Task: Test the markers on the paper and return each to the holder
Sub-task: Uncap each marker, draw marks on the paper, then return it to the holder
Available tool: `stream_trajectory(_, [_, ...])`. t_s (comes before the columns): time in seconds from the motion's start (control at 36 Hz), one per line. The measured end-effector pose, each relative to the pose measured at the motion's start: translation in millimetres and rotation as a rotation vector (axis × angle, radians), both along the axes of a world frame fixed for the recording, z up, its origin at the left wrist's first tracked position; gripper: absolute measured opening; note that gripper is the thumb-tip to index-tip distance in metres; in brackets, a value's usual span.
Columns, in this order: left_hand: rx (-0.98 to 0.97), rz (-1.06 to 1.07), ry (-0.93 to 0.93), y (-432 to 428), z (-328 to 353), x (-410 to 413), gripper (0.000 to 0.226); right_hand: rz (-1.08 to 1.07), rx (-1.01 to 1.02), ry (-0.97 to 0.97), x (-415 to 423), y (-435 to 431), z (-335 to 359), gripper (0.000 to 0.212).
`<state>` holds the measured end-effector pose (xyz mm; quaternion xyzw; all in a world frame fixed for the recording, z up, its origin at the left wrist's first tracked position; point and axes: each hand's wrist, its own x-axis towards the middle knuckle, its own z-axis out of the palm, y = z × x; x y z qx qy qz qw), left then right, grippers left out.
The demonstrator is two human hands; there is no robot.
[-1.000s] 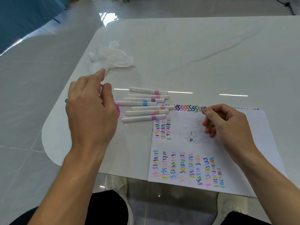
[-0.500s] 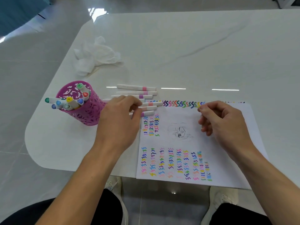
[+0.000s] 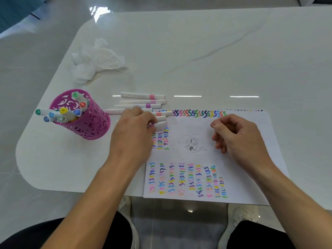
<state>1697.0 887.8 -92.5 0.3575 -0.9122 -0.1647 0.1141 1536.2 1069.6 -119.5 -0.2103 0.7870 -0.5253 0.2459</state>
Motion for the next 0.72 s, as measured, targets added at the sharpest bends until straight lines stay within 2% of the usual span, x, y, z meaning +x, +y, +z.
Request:
stream_trajectory(0.08, [0.026, -0.028, 0.107, 5, 8, -5, 0.013, 0.0, -0.009, -0.001, -1, -1, 0, 0.014])
stream_trajectory(0.36, [0.345, -0.068, 0.383, 27, 18, -25, 0.015, 0.05, -0.067, 0.025, 1, -1, 9, 0.014])
stream_trajectory(0.5, [0.46, -0.1, 0.478, 35, 17, -31, 0.041, 0.14, -0.138, 0.046, 6, -4, 17, 0.008])
stream_trajectory(0.58, [0.573, -0.105, 0.517, 40, 15, -35, 0.051, 0.199, -0.108, 0.098, 7, -4, 18, 0.019])
stream_trajectory(0.64, [0.609, -0.108, 0.536, 44, 14, -38, 0.048, 0.228, -0.095, 0.13, 7, -4, 19, 0.025])
stream_trajectory(0.72, [0.647, -0.099, 0.553, 47, 13, -43, 0.035, 0.247, -0.081, 0.17, 5, -2, 20, 0.023])
